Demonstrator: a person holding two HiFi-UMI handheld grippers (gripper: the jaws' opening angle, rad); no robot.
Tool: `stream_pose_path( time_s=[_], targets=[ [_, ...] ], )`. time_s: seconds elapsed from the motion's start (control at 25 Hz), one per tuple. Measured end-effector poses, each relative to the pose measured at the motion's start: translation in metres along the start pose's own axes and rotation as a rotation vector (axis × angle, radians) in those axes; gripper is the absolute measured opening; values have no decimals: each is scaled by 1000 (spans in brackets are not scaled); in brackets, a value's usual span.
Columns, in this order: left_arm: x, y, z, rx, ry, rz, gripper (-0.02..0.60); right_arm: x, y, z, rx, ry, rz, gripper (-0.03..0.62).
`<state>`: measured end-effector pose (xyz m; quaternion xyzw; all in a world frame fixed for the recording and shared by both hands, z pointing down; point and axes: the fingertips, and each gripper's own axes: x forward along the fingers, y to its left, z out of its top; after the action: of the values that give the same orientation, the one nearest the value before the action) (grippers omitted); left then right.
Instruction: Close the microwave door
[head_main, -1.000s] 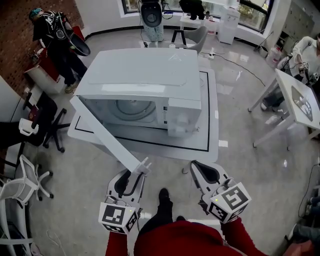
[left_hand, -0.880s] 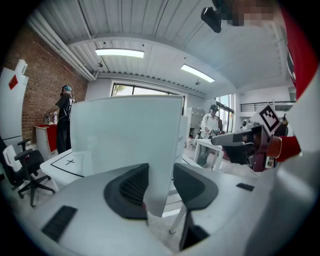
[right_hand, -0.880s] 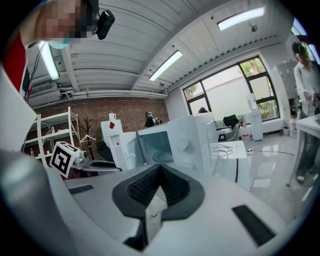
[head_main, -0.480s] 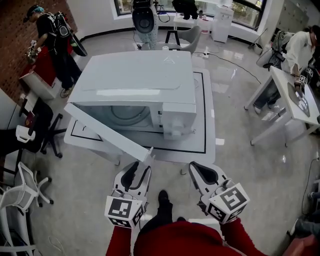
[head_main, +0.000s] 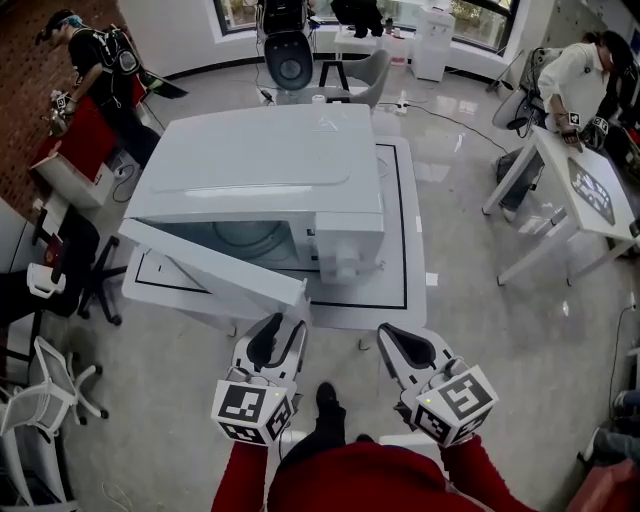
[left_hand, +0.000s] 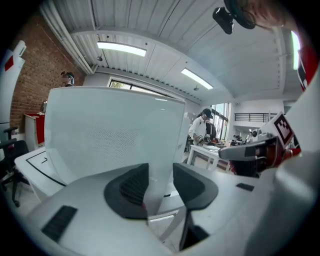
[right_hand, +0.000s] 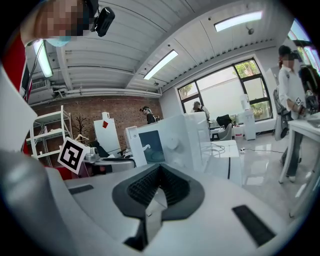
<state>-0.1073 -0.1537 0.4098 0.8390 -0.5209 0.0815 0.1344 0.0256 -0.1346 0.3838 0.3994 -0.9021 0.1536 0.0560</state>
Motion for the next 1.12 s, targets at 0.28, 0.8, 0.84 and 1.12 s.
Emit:
stream_pose_path(
  time_s=[0.28,0.8,0.84,1.12],
  targets=[
    [15,3,3,19,3,-20,161,1,-5,-3,28,29,-34,12],
    [44,9,14,-2,-11,-45,161,8,-12,1,35,27,-64,12],
    [46,10,15,-1,-12,-48,161,9,-12,1,42,34,-68,12],
    [56,12,19,-7,-17,-60,161,14,-14,2,7,14,-64,12]
  ],
)
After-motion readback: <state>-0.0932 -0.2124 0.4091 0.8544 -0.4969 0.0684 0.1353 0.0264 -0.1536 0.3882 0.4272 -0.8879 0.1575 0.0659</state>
